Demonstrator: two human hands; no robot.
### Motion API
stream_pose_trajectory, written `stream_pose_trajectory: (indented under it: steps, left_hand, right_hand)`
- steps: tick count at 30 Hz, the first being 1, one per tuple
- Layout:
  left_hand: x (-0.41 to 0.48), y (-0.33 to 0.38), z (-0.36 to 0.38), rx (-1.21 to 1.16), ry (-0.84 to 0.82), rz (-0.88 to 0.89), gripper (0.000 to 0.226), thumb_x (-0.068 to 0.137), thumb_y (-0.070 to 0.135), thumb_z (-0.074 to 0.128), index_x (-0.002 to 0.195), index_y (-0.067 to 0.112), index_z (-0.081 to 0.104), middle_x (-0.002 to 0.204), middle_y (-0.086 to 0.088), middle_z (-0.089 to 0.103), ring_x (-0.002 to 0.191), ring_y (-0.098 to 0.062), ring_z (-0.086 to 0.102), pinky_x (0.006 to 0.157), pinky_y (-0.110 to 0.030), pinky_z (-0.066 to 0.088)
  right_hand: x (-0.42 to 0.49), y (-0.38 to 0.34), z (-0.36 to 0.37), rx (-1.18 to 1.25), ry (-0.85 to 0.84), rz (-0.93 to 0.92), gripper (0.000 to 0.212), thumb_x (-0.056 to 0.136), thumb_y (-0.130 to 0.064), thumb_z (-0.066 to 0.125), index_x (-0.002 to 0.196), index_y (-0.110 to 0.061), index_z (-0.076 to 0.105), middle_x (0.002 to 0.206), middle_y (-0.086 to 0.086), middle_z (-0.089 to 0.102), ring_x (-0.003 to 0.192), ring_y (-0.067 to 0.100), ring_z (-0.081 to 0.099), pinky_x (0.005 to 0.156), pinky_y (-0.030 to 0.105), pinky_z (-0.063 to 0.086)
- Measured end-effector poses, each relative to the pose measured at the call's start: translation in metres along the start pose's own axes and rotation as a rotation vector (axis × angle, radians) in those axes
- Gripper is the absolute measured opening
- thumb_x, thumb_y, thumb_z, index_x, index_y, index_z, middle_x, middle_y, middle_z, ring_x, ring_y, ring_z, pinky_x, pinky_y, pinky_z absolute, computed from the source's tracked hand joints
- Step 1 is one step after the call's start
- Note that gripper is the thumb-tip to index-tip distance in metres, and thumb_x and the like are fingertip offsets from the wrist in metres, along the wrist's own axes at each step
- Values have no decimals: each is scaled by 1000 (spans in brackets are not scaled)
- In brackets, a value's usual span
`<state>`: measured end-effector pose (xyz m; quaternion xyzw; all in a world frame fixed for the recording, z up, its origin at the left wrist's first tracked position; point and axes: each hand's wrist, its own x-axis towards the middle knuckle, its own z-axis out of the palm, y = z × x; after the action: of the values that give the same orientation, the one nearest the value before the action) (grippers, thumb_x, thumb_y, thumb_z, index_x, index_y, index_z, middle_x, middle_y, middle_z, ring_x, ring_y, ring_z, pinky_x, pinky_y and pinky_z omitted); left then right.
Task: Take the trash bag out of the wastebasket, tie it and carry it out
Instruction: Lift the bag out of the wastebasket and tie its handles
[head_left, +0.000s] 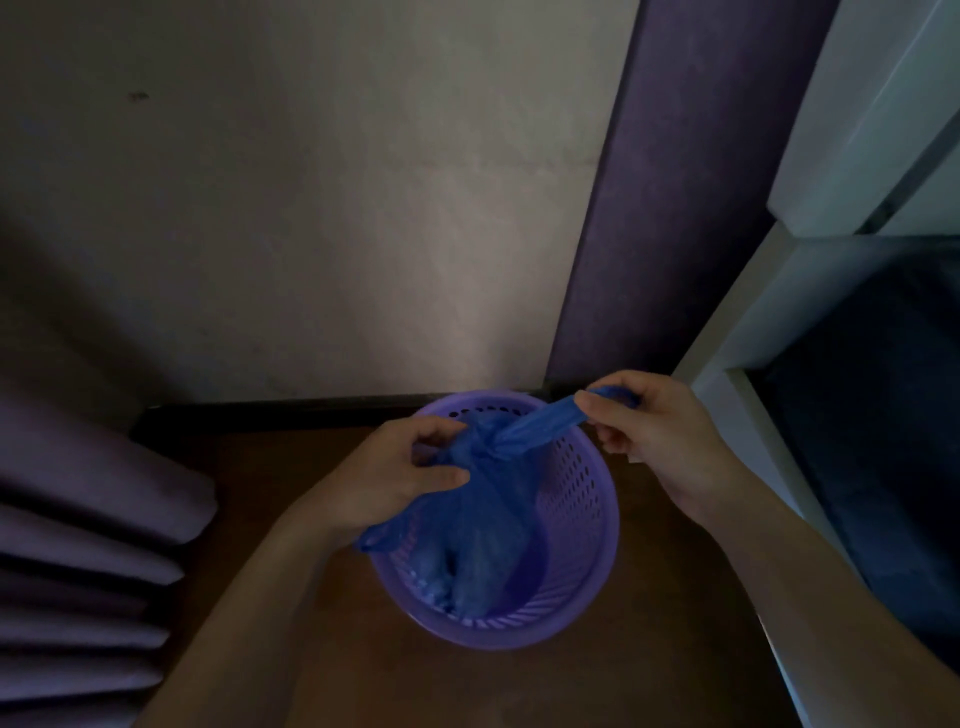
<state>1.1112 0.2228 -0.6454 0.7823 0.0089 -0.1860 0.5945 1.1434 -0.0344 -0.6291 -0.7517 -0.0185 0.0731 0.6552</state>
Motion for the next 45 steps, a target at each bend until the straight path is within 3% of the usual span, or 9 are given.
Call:
stream_pose_trajectory:
  steps: [7, 15, 21, 25, 29, 33, 38, 41, 45]
  left_hand:
    - [1, -7, -11, 443, 79, -30, 27, 86, 26, 75, 90, -1, 70, 88, -24, 69, 74, -25, 59, 79, -47, 50]
    - [-8, -12, -24, 287, 140, -116, 10, 92, 14, 65, 96, 4, 66, 99, -24, 69, 77, -19, 61, 63, -27, 50]
    - [-8, -18, -31, 462, -40, -229, 15, 90, 14, 68, 76, 11, 71, 67, -3, 64, 62, -14, 59, 56, -21, 50]
    - [-6, -22, -31, 388, -61, -349, 19, 97, 19, 59, 86, 7, 69, 85, -10, 69, 80, -22, 69, 74, -34, 61]
    - [-3, -18, -26, 147, 174, -359, 26, 101, 26, 52, 82, 14, 64, 73, -3, 64, 60, -13, 59, 61, -27, 55]
    - [3, -8, -20, -447, 315, -283, 29, 97, 20, 58, 69, 12, 60, 61, -3, 56, 55, -13, 45, 49, -19, 47]
    - [5, 2, -27, -961, 215, -267, 39, 88, 21, 59, 52, 22, 43, 44, 8, 47, 54, -10, 58, 76, -31, 46]
    - [0, 4, -29, -1082, 172, -178, 41, 79, 19, 61, 44, 22, 39, 40, 7, 36, 49, -11, 49, 70, -31, 54]
    - [-2, 13, -27, -1277, -5, -42, 20, 87, 25, 52, 70, 15, 56, 53, 9, 19, 46, -6, 20, 59, -19, 48]
  right_hand:
    - [0, 0, -4, 204, 39, 133, 24, 90, -28, 70, 66, -24, 68, 65, -3, 63, 65, 7, 63, 66, 24, 54]
    - [5, 5, -5, 244, 119, 107, 27, 95, -22, 64, 72, -16, 78, 61, -1, 63, 62, 10, 61, 62, 21, 56]
    - [8, 7, -2, 257, 105, 69, 31, 97, -24, 61, 70, -9, 64, 52, -4, 48, 54, 13, 52, 74, 39, 53]
    - [8, 8, -4, 162, 148, 49, 39, 97, -27, 61, 60, -16, 64, 49, -1, 51, 53, 14, 55, 69, 37, 59]
    - [8, 13, -9, -24, 250, 96, 39, 96, -31, 62, 64, -11, 60, 43, -4, 51, 47, 12, 57, 79, 52, 62]
    - [12, 10, -5, 243, 258, 211, 39, 96, -30, 63, 62, -16, 51, 45, -11, 40, 40, 5, 44, 83, 47, 61]
    - [11, 0, -1, 578, 187, 217, 29, 100, -29, 56, 78, -13, 65, 47, -10, 31, 39, 7, 29, 46, 23, 39]
    - [10, -2, 0, 619, 168, 193, 25, 102, -28, 51, 93, -12, 69, 51, -8, 26, 40, 6, 22, 36, 20, 21]
    - [12, -3, 5, 600, 192, 184, 24, 103, -26, 49, 96, -13, 68, 51, -8, 26, 40, 5, 21, 34, 19, 17]
